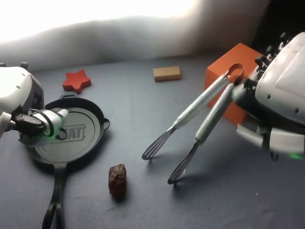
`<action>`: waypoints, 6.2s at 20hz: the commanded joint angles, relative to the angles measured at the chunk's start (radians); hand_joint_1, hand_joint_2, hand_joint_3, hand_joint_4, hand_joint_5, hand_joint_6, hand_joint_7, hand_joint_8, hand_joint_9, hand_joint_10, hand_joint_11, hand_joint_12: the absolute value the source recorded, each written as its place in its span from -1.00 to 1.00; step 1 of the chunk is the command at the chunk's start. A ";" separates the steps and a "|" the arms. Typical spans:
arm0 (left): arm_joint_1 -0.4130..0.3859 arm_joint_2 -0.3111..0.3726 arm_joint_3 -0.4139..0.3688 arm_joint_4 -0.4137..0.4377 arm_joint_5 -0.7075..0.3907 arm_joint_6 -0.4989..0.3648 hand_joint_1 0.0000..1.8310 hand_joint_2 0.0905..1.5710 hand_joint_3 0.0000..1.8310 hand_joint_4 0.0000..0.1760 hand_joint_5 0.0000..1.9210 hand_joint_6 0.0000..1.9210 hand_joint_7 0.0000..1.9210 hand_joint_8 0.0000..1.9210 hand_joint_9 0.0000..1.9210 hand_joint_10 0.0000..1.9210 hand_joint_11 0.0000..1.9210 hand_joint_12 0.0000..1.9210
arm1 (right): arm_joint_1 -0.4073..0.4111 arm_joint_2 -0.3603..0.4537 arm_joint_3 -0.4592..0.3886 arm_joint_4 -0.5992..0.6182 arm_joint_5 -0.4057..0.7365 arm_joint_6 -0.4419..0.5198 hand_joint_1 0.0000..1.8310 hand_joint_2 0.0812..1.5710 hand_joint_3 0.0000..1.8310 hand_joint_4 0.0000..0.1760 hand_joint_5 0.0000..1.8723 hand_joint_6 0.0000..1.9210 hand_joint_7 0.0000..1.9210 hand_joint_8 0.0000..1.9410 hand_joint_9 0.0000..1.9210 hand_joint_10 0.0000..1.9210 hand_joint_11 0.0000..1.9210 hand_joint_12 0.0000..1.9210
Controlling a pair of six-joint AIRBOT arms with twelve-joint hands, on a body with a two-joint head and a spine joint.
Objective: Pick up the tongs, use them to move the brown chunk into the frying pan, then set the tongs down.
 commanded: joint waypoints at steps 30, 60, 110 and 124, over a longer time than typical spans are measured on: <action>-0.053 0.007 -0.018 0.033 -0.075 0.069 -1.00 0.37 -1.00 -1.00 -1.00 -1.00 -1.00 -1.00 -1.00 -1.00 -1.00 -1.00 | 0.181 -0.336 0.359 0.442 -0.267 -0.480 -0.18 0.16 -1.00 -1.00 -1.00 -1.00 -1.00 -1.00 -1.00 -1.00 -1.00 -1.00; -0.051 0.016 -0.058 -0.007 -0.064 0.057 -1.00 0.39 -1.00 -1.00 -1.00 -1.00 -1.00 -1.00 -1.00 -1.00 -1.00 -1.00 | 0.157 -0.476 0.599 0.284 -0.475 -0.376 0.13 0.01 -1.00 -1.00 -1.00 -1.00 -1.00 -1.00 -1.00 -1.00 -1.00 -1.00; -0.067 0.012 -0.039 -0.003 -0.055 0.017 -1.00 0.42 -1.00 -1.00 -1.00 -1.00 -1.00 -1.00 -1.00 -1.00 -1.00 -1.00 | 0.181 -0.619 0.712 -0.523 -0.670 0.406 0.06 0.04 -0.99 -1.00 -1.00 -1.00 -1.00 -1.00 -1.00 -1.00 -1.00 -1.00; -0.078 0.013 -0.041 -0.003 -0.073 0.031 -1.00 0.40 -1.00 -1.00 -1.00 -1.00 -1.00 -1.00 -1.00 -1.00 -1.00 -1.00 | 0.173 -0.620 0.708 -0.524 -0.659 0.405 0.02 0.34 -0.97 -1.00 -0.46 -0.84 -0.35 -0.93 -0.44 -0.81 -1.00 0.52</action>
